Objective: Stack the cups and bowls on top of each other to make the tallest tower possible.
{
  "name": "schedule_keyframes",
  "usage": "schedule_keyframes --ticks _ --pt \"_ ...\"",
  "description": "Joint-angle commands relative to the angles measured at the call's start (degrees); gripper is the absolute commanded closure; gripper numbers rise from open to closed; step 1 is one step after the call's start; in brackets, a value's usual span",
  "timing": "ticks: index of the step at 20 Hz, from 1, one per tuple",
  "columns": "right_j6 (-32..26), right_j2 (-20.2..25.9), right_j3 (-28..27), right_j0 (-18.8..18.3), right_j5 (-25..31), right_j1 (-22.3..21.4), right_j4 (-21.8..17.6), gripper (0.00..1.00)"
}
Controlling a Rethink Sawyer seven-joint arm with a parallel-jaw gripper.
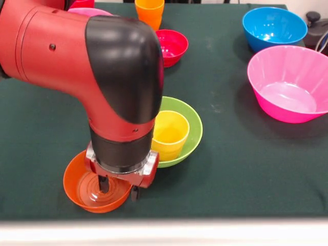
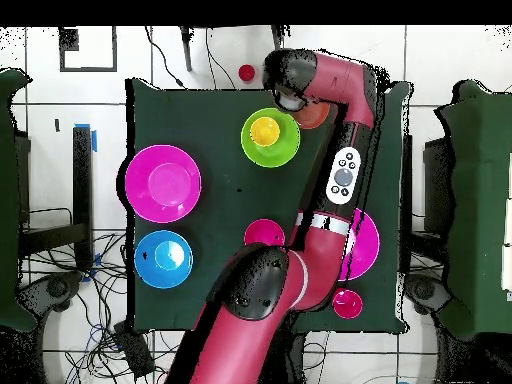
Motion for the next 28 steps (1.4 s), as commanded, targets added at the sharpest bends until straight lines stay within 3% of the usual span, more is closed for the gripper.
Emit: schedule_keyframes --ticks 1,4,5,8,14,19,22,25,28 --pt "-5.67 13.82 2.63 -1.9 5.31 -0.08 -13.07 0.0" --pt "-5.74 16.58 2.69 -2.38 6.32 -0.14 -17.82 0.0" --pt "-5.91 18.33 2.72 -2.7 6.7 -0.15 -19.99 1.0" --pt "-5.87 18.92 2.74 -2.68 7.33 -0.16 -21.07 1.0" --pt "-6.61 24.84 2.75 -3.79 7.65 0.2 -27.02 1.0" --pt "-6.7 28.49 2.98 -4.64 8.9 0.06 -29.75 1.0" --pt "-9.97 28.69 3.87 -4.68 17.82 -4.67 -30.01 1.0" --pt "-15.18 30.17 3.71 -4.93 26.95 -11.13 -35.36 1.0" --pt "-22.26 33.41 3.31 -5.81 26.1 -13.14 -42.18 1.0"
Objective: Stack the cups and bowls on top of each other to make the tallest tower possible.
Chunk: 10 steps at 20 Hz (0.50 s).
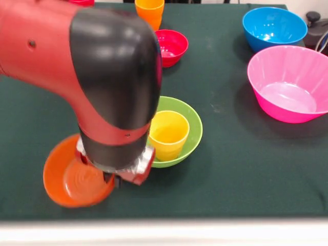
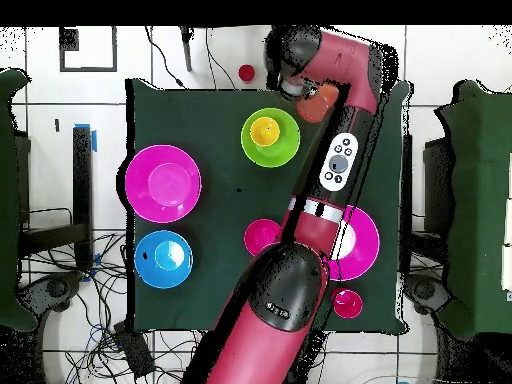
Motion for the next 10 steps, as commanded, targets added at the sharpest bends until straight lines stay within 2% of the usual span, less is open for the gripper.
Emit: schedule_keyframes --ticks 1,6,10 --pt "-24.5 8.75 2.67 -1.74 9.56 -8.88 -14.9 1.0" --pt "-35.84 16.03 2.52 -4.08 1.82 -9.45 -23.55 1.0" --pt "-41.11 21.71 2.38 -5.78 -3.64 -8.69 -27.23 1.0"
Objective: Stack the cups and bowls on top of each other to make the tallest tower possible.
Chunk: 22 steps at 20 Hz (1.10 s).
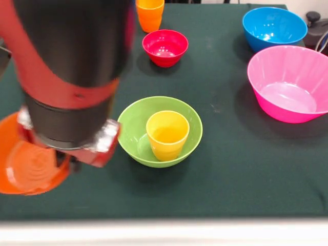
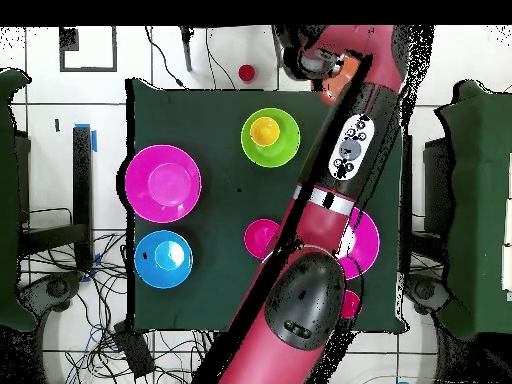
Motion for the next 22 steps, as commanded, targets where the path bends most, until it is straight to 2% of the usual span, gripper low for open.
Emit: schedule_keyframes --ticks 1,4,8,14,17,22 --pt "-33.55 12.18 2.18 -3.49 -7.95 -2.12 -12.68 1.0" --pt "-36.94 16.0 1.9 -4.42 -10.59 -1.48 -15.45 1.0" --pt "-42.54 23.76 0.9 -5.92 -16.03 0.12 -19.85 1.0" --pt "-47.19 34.76 -0.7 -8.28 -22.87 2.46 -24.25 1.0" --pt "-49.04 39.69 -1.54 -9.13 -23.68 3.43 -26.94 1.0" --pt "-50.73 46.64 -2.47 -9.54 -22.89 3.97 -33.62 1.0"
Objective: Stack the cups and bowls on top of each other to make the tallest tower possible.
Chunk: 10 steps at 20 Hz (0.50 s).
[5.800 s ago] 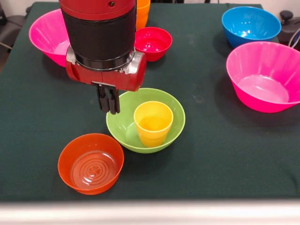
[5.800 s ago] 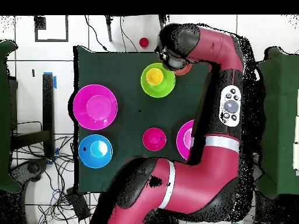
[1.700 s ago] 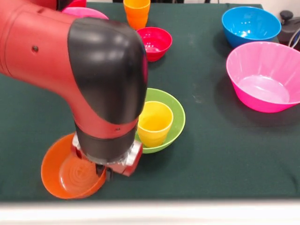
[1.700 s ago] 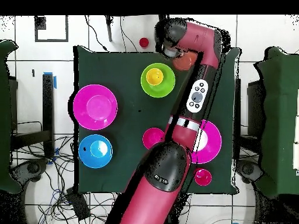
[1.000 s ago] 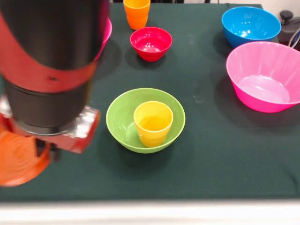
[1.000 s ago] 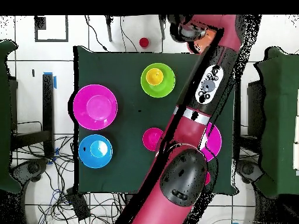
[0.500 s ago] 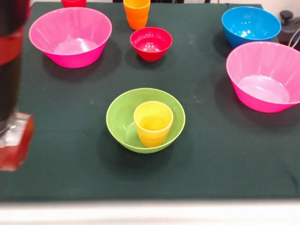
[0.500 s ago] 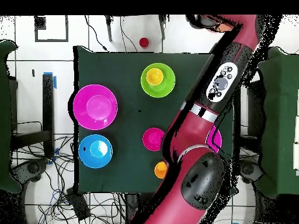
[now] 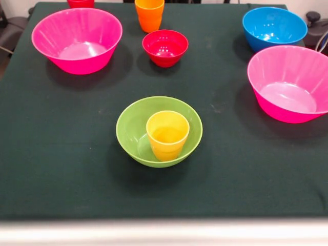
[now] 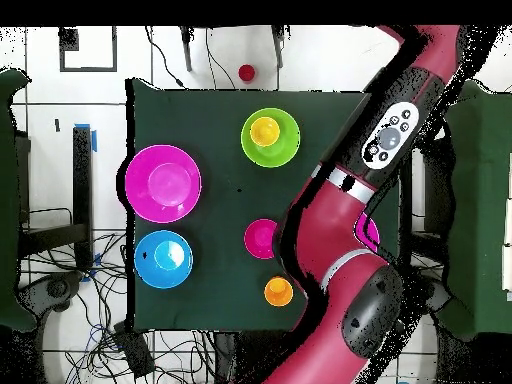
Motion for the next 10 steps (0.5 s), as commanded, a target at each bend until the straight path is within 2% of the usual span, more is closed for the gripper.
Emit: schedule_keyframes --ticks 1,6,10 --pt "-21.42 11.35 -2.41 0.18 -0.25 2.58 -12.65 1.0" --pt "-20.36 14.68 -2.55 0.38 -0.18 3.01 -16.84 1.0" --pt "-18.57 15.81 -2.43 0.59 0.58 3.07 -18.61 1.0"
